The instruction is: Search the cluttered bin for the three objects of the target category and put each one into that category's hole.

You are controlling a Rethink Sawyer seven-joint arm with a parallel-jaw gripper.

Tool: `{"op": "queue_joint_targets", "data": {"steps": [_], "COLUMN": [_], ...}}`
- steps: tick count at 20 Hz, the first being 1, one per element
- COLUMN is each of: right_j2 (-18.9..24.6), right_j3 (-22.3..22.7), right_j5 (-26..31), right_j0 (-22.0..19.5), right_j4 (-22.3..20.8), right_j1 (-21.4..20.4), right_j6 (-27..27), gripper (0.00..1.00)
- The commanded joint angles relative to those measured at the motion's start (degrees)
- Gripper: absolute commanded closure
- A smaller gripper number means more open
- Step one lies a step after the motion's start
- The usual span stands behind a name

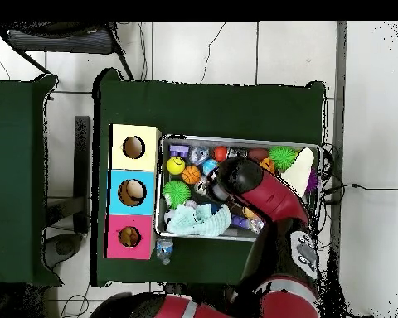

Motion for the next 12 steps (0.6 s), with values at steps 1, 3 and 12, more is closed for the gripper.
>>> {"op": "queue_joint_targets", "data": {"steps": [1, 3, 12], "right_j2": [0.78, 0.72, -2.38], "right_j3": [1.60, 2.03, 0.93], "right_j5": [4.90, 6.32, 14.10], "right_j0": [1.47, 2.28, 7.09], "right_j4": [-2.03, -1.73, -1.75], "right_j1": [-3.31, -4.75, -9.71], "right_j6": [9.03, 9.62, 13.40], "gripper": [1.00, 1.00, 1.00]}}
